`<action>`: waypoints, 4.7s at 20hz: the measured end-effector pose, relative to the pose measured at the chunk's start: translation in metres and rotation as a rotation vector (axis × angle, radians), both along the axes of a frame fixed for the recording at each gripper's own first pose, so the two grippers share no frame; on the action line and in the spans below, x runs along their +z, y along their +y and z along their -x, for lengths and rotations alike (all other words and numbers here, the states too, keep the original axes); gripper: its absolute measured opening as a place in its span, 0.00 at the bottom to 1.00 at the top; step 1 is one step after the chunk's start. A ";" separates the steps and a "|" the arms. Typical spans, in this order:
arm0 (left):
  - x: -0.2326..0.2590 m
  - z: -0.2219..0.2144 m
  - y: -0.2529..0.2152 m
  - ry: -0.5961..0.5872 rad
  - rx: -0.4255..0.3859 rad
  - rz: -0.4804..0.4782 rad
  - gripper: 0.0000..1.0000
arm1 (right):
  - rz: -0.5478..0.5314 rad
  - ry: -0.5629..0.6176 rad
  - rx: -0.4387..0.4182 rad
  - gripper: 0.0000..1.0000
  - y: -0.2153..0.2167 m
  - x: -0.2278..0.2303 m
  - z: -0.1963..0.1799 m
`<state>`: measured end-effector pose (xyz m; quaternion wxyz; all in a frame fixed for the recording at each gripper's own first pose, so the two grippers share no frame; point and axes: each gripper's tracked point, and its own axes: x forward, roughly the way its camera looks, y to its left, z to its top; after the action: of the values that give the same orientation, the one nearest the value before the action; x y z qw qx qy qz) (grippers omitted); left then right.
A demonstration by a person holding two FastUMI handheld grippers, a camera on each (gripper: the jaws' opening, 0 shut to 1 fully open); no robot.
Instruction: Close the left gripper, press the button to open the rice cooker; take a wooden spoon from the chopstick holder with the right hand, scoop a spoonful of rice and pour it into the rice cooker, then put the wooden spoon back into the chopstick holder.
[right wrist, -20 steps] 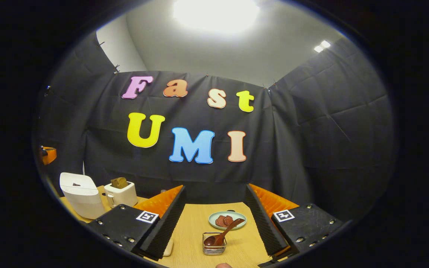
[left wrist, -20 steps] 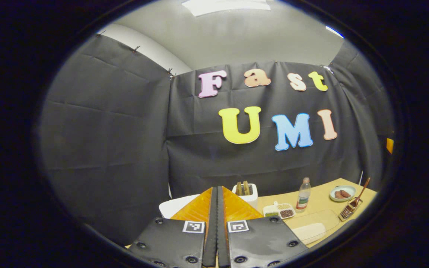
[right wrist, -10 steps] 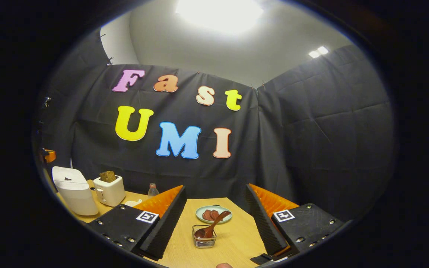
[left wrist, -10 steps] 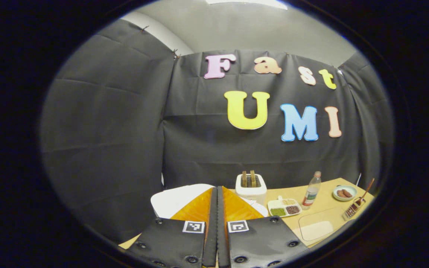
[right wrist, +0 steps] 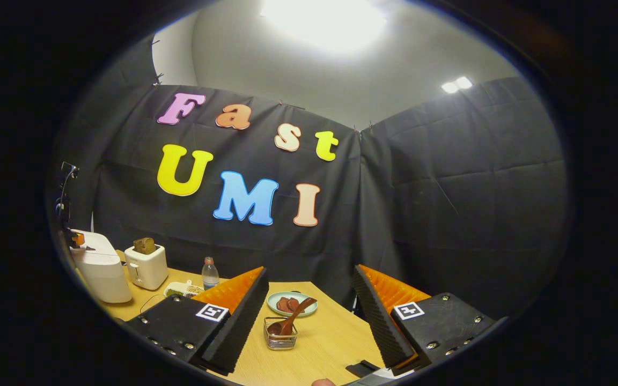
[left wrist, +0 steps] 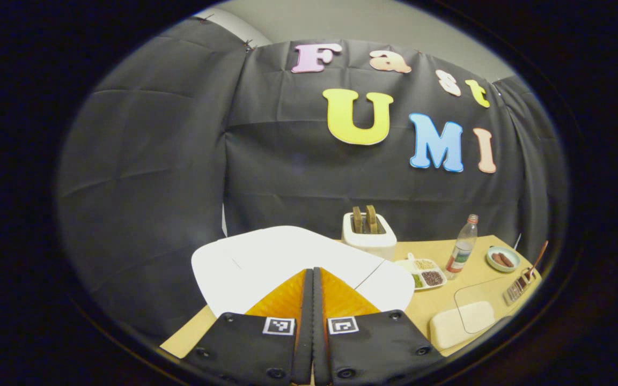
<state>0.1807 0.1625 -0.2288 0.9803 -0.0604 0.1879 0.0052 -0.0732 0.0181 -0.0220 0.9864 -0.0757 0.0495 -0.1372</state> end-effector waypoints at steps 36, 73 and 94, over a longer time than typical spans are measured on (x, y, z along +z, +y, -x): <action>0.216 0.105 -0.064 -0.355 0.091 -0.070 0.85 | -0.142 0.015 0.228 0.96 -0.036 -0.036 -0.123; 0.215 0.206 -0.078 -0.245 0.279 -0.213 0.98 | -0.605 0.610 0.229 0.51 -0.044 -0.286 -0.202; 0.205 0.175 -0.033 -0.295 0.139 -0.139 0.92 | -0.527 0.402 0.280 0.09 0.020 -0.144 -0.191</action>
<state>0.0055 0.1298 -0.0236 0.9963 -0.0052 0.0365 0.0770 0.1179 0.0377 -0.1663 0.9518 0.1498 0.2656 0.0344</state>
